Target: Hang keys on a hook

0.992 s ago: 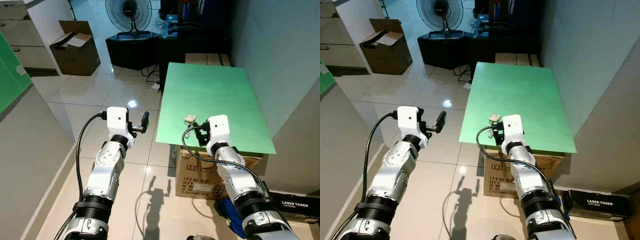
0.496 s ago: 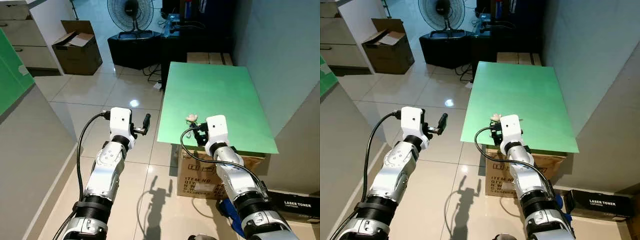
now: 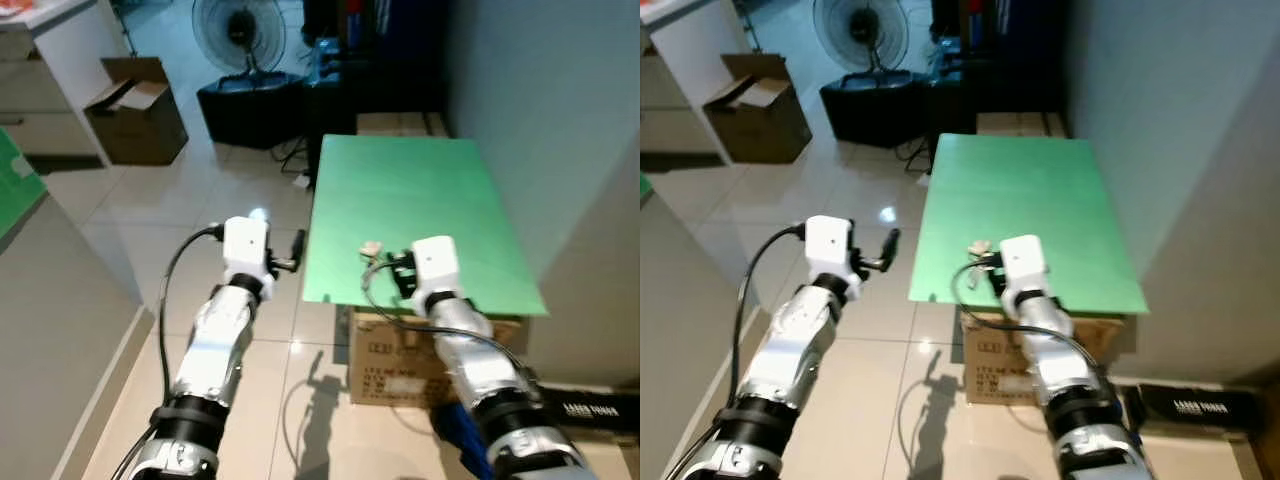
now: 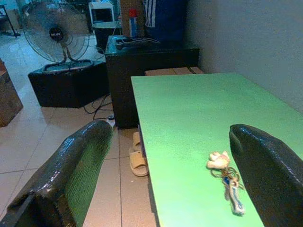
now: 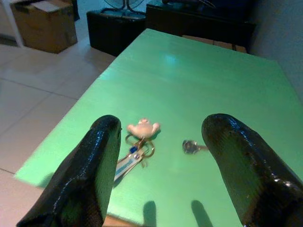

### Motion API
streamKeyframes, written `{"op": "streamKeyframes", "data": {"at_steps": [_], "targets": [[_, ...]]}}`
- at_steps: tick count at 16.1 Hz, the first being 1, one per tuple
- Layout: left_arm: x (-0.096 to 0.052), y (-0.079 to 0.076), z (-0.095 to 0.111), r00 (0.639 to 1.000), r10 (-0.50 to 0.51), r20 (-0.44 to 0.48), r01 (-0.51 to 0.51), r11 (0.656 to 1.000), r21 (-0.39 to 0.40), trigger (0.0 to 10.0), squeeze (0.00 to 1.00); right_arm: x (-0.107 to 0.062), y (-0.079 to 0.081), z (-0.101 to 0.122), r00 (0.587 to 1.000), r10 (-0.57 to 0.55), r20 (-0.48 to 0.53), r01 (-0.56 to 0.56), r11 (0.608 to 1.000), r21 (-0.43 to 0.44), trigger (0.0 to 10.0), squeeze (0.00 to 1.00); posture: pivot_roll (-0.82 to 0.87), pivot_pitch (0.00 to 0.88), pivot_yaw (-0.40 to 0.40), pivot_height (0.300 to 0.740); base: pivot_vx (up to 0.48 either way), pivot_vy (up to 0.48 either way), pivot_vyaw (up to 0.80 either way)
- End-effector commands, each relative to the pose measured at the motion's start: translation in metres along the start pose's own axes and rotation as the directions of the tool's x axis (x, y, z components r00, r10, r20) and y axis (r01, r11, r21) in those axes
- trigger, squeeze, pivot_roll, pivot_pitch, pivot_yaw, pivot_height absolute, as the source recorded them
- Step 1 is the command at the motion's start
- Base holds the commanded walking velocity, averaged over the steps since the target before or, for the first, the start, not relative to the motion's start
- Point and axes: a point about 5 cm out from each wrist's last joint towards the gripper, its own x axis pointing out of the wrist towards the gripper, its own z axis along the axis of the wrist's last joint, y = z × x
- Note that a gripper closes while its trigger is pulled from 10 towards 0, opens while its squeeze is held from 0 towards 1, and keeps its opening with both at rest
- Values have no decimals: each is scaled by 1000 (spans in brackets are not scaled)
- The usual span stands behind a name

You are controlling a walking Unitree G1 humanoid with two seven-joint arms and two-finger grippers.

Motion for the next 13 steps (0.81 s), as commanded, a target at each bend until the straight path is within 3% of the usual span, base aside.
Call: {"op": "streamKeyframes", "data": {"at_steps": [1,5,13], "targets": [[-1,8,2,1000,28,4,-28,1000,15,10000,0,2,9,7,999,28,27,-28,1000,1,10000,0,-88,0,83,740,428,0,0],[-2,9,1,1000,21,2,-21,1000,9,10000,0,0,11,4,999,26,20,-26,1000,1,10000,0,-93,0,92,740,427,0,0],[-2,5,-1,1000,1,-13,0,1000,9,10000,0,-1,6,3,1000,-10,22,10,1000,18,10000,0,-103,0,104,740,0,0,0]]}}
